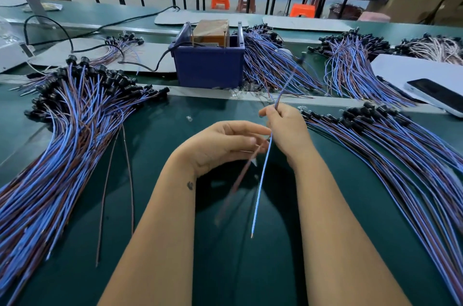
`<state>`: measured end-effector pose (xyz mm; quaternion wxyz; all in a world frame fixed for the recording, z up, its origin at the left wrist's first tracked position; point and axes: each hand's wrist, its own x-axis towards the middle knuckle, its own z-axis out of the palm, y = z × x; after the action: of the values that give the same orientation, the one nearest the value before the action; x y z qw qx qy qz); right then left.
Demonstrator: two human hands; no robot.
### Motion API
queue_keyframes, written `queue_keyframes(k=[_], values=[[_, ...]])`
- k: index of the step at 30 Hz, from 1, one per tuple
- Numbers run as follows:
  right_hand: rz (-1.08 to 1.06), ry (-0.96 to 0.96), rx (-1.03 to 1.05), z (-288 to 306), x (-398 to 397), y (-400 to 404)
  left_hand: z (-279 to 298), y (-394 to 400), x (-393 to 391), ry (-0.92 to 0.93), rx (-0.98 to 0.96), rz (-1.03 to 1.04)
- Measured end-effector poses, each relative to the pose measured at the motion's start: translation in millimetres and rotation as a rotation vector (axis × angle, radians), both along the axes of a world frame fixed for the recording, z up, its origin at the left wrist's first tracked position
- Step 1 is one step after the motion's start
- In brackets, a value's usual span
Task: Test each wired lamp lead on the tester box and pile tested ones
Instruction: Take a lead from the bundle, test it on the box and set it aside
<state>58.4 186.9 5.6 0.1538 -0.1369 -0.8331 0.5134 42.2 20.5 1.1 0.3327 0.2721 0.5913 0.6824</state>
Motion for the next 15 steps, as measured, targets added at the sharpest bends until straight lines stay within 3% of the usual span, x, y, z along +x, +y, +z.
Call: queue_keyframes(k=[7,15], values=[[0.064,-0.39,0.559,10,22,31,4,16,12,0.051,-0.154,0.253],[-0.175,-0.678,0.749,29,68,90,4,19,16,0.069,-0.197,0.341]])
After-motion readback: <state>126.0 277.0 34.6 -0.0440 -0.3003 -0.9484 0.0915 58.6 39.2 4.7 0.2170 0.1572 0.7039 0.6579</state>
